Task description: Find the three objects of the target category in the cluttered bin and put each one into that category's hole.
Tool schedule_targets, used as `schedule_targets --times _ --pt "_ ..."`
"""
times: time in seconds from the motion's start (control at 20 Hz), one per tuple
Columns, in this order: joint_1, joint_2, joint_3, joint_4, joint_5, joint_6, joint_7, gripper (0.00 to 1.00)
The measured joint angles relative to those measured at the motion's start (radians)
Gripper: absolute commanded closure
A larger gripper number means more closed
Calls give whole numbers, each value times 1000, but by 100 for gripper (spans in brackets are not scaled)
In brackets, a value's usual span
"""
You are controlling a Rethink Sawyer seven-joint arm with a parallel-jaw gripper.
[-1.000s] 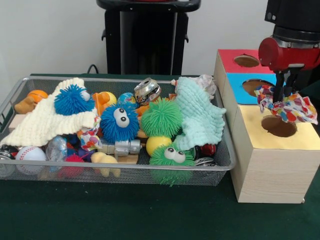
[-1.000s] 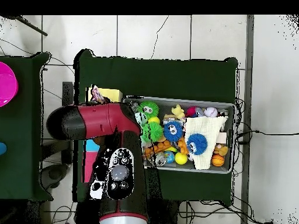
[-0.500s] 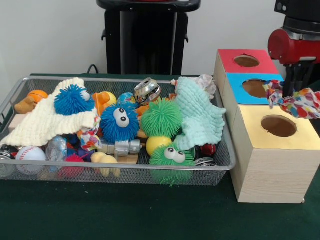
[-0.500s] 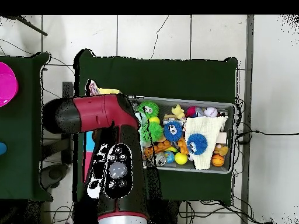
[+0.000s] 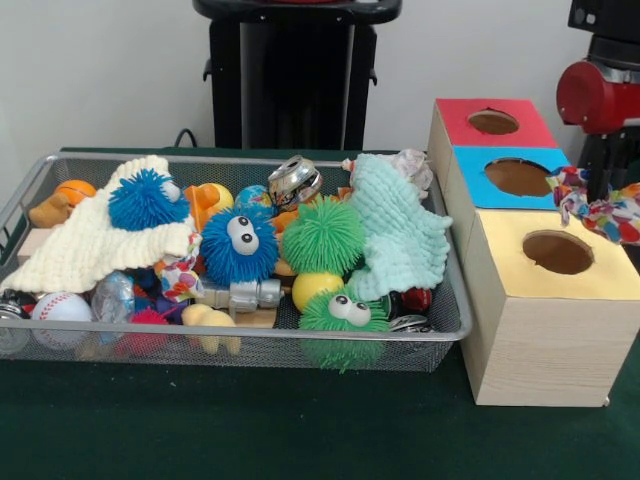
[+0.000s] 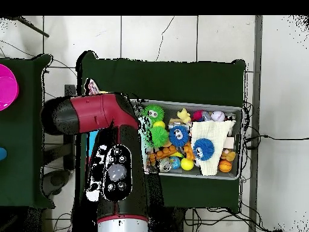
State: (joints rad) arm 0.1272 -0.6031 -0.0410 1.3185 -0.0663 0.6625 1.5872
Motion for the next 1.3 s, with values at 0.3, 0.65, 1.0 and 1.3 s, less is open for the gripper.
schedule_targets --times 0.3,0.65,1.0,1.3 --pt "-2 16 5 0 0 0 0 100" --pt "-22 26 28 0 -24 0 0 100" --pt "-45 27 50 0 -74 0 0 100" --pt "-76 27 72 0 -105 0 0 100"
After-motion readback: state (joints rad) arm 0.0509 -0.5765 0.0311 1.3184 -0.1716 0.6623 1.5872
